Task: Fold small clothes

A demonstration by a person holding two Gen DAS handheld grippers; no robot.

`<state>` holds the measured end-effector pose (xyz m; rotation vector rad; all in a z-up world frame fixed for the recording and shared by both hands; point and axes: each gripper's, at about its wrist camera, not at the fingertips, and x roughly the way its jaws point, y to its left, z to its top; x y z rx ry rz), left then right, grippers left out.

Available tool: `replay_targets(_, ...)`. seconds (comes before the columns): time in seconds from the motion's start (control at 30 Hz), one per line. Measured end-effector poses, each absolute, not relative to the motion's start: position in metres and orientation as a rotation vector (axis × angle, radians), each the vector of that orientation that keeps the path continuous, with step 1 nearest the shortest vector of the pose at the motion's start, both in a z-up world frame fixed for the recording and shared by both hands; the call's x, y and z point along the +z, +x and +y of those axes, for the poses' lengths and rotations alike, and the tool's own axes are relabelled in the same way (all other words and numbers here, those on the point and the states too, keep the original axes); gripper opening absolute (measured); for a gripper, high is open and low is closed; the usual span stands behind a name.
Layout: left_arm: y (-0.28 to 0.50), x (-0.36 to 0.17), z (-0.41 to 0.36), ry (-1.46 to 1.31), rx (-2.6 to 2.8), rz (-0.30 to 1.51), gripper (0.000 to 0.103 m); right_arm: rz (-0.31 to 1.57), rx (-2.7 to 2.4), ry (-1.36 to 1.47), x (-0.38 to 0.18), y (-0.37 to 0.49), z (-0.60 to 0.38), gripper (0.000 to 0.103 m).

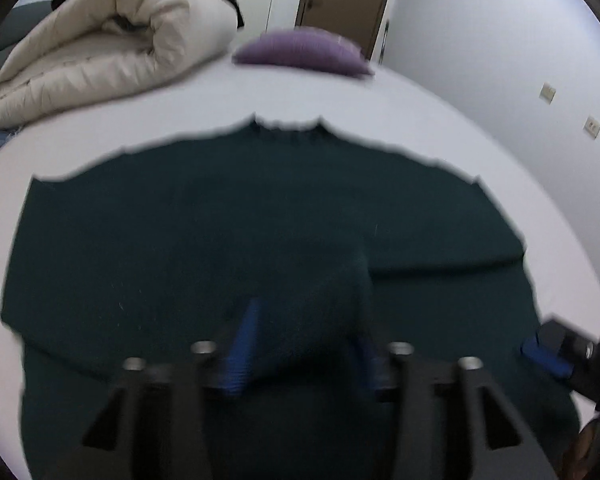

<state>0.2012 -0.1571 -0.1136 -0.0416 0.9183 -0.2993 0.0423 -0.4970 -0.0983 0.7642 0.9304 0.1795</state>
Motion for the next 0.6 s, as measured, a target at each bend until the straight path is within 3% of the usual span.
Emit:
replay_targets(0.07,0.189,-0.111,-0.145,-0.062,-0.296,0.903,0.078,0.988,0.177,0.762,-0.109,0.054,-0.495,0.07)
replay_targets(0.17,0.16,-0.098,-0.111,-0.109,-0.3,0.842,0.092,1.022,0.233,0.774,-0.117,0.074,-0.481,0.07)
replay_targets(0.5,0.147,-0.094,0.013,-0.294,-0.158,0.816,0.091,1.159,0.311,0.635,-0.139,0.154,-0.383,0.068)
replay_targets(0.53,0.147,-0.094,0.024,-0.318,-0.147,0.812,0.091,1.151,0.3,0.564,-0.137,0.158,-0.373,0.058)
replay_targets(0.57,0.151,-0.094,0.036,-0.345,-0.128,0.809,0.091,1.153,0.297,0.51,-0.136,0.161,-0.366,0.038)
replay_targets(0.6,0.15,-0.092,0.043,-0.357,-0.114,0.809,0.091,1.165,0.281,0.456,-0.135,0.164,-0.361,0.029)
